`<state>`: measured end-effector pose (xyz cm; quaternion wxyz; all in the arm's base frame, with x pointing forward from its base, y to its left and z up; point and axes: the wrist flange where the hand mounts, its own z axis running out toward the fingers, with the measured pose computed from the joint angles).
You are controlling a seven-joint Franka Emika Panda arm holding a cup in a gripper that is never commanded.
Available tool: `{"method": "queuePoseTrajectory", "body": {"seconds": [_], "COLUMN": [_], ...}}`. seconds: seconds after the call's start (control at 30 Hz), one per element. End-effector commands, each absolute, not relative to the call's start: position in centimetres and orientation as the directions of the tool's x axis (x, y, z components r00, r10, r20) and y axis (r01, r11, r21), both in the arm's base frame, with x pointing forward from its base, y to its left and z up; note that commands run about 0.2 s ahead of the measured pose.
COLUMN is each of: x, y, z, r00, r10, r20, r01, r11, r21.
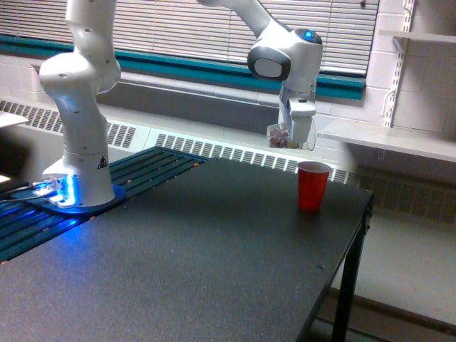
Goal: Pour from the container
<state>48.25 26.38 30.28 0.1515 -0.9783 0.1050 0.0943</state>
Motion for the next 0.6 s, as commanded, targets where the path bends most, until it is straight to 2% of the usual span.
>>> {"method": "queuePoseTrajectory", "body": {"seconds": [0.03,0.6], "x": [48.36,48.96], "y": [26.81,26.32], "z": [30.45,29.61], "r00": [0.952,0.928], "r10": [-0.186,-0.219], "r20": [-0.242,-0.301], "r01": [-0.250,-0.297], "r11": [-0.930,-0.923], "r21": [-0.270,-0.243]}}
